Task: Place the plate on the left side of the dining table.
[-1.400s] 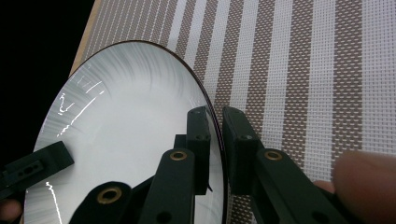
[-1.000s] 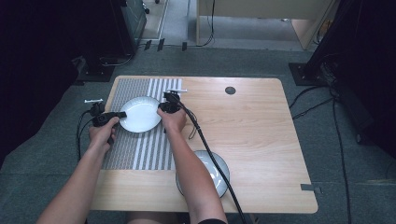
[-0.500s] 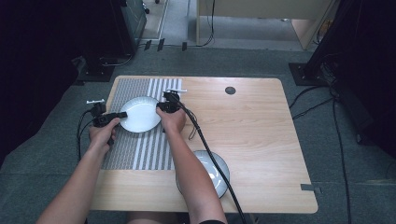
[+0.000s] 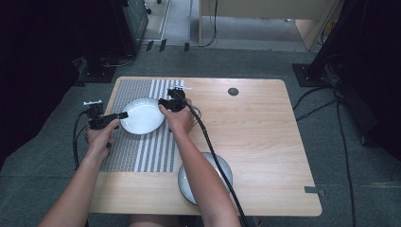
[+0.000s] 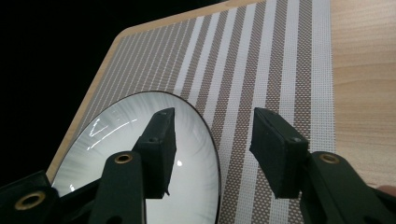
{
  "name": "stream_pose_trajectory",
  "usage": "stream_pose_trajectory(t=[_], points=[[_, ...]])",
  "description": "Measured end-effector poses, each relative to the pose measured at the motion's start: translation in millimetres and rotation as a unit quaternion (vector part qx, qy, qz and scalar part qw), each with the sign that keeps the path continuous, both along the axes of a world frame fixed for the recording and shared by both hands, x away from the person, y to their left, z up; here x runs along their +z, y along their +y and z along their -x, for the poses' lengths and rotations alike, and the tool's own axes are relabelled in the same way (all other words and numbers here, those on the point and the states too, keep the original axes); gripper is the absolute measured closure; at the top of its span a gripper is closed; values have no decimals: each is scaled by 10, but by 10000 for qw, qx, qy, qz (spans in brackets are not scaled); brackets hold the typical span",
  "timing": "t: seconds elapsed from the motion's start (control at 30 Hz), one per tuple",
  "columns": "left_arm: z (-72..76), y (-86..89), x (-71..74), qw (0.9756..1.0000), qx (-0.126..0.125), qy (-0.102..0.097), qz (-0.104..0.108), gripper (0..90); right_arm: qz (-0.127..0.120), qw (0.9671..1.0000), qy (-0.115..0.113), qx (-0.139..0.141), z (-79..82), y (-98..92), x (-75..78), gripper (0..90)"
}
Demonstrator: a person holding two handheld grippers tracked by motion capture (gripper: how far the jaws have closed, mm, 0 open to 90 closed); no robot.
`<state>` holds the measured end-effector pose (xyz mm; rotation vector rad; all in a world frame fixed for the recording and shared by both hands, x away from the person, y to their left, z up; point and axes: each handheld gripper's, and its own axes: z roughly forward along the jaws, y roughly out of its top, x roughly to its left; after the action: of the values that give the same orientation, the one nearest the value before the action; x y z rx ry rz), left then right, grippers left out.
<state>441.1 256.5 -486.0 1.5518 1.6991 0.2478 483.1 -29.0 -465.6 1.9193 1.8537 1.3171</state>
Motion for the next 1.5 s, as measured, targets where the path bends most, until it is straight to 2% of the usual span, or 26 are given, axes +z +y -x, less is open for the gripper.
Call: stream_pose_trajectory(t=[0.1, 0.17, 0.23, 0.37, 0.47, 0.53, 0.6, 0.7, 0.8, 0.93, 1.0, 1.1, 1.17, 1.23, 1.3, 1.33, 1.4, 1.5], points=[[88, -37, 67, 9998, -23, -88, -170, 135, -24, 9997, -103, 220, 99, -19, 62, 435], [126, -40, 106, 9997, -6, -136, -197, 134, -38, 9995, -117, 281, 127, -29, 70, 433], [187, -49, 161, 9995, 16, -217, -211, 131, -32, 9992, -86, 392, 184, -63, 85, 383], [336, -104, 238, 9996, -2, -284, -28, 123, 47, 9986, -131, 509, 290, -159, 111, 359], [444, -152, 244, 9998, -89, -155, 27, 120, 68, 9985, -168, 512, 363, -237, 141, 348], [522, -163, 231, 9999, -16, -118, 111, 120, 9, 9985, -179, 514, 424, -305, 168, 343], [618, -170, 224, 9994, 77, -149, 300, 120, 10, 9986, -195, 491, 476, -355, 197, 340], [793, -205, 226, 9984, 84, -276, 478, 120, 100, 9981, -251, 546, 546, -418, 234, 328], [978, -274, 243, 9989, 88, -390, 263, 120, 87, 9977, -251, 627, 620, -492, 264, 316], [1214, -370, 273, 9984, 144, -537, -45, 120, 308, 9947, -322, 929, 715, -556, 265, 290], [1331, -421, 276, 9979, 163, -594, -204, 121, 235, 9949, -327, 926, 762, -594, 263, 290], [1512, -487, 233, 9976, 81, -631, -288, 126, 137, 9943, -361, 996, 830, -645, 257, 275], [1652, -498, 137, 9979, 60, -578, -290, 126, 82, 9943, -367, 997, 873, -679, 245, 274], [1775, -454, 19, 9983, 213, -509, -192, 126, 108, 9944, -373, 984, 904, -702, 237, 276], [1817, -394, -54, 9984, 326, -347, -307, 131, 134, 9939, -412, 1014, 949, -733, 239, 275], [1848, -361, -75, 9976, 379, -333, -465, 132, 129, 9939, -414, 1013, 964, -741, 242, 275], [1907, -327, -108, 9963, 423, -386, -642, 133, 148, 9935, -450, 1035, 1003, -766, 251, 274], [1967, -297, -176, 9946, 485, -357, -849, 135, 195, 9930, -448, 1079, 1060, -804, 262, 270]])
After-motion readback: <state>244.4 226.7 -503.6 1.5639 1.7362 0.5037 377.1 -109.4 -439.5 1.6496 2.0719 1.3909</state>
